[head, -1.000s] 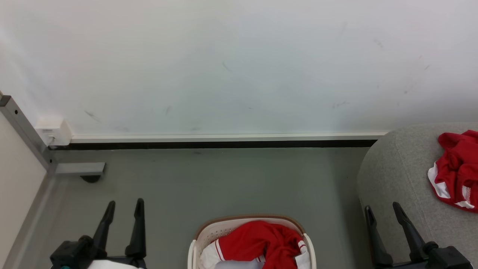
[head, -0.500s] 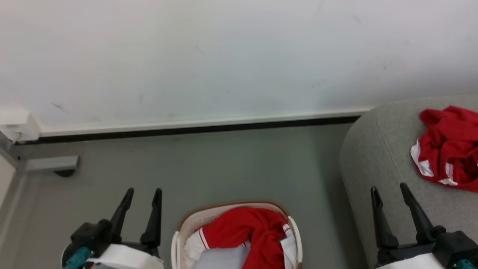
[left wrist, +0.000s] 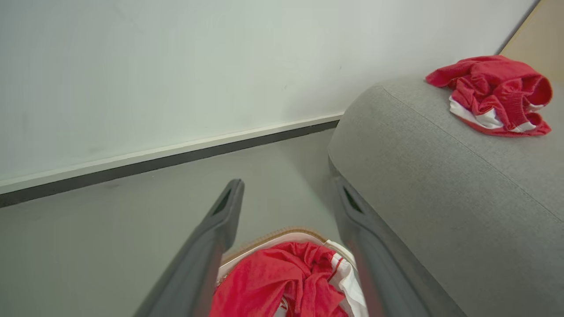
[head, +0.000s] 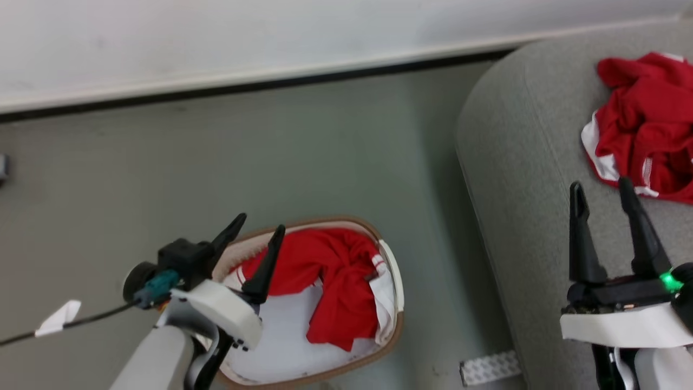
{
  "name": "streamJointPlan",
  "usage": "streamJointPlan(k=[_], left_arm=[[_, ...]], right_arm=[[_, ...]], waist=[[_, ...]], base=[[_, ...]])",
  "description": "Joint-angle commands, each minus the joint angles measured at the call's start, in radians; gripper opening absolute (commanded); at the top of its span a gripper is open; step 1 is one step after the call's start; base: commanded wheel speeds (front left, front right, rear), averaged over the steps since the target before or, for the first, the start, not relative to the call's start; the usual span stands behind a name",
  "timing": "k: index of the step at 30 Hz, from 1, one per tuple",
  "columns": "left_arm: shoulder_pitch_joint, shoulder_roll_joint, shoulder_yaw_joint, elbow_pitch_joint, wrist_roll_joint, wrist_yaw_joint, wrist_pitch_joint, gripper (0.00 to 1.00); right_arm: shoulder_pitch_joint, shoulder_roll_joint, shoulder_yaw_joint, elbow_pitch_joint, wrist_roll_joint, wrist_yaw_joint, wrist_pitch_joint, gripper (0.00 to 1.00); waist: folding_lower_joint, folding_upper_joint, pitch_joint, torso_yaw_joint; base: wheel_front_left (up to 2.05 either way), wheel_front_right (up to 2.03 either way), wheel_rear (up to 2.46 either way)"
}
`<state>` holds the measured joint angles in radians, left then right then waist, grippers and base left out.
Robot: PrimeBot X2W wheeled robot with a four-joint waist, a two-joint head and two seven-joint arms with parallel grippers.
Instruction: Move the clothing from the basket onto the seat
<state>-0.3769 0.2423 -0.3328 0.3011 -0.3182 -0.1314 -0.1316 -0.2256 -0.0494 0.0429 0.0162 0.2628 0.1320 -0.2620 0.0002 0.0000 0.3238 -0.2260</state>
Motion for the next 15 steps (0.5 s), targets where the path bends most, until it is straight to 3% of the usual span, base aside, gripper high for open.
streamJointPlan(k=[1,15], left_arm=[[-0.021,0.018,-0.010,0.008,-0.009,0.001,0.009,1.00],[-0.299,0.167,-0.266,0.250,-0.032,0.001,0.168,1.00]], right_arm=[[-0.020,0.000,-0.004,-0.011,0.011,-0.003,-0.002,1.00],[-0.129,0.001,-0.057,-0.189,0.058,-0.003,-0.002,1.00]], waist=[[-0.0002,0.0000,0.092,-0.044],[-0.0002,0.0000,0.377,-0.146]], base=[[0.00,0.00,0.00],[0.00,0.00,0.00]])
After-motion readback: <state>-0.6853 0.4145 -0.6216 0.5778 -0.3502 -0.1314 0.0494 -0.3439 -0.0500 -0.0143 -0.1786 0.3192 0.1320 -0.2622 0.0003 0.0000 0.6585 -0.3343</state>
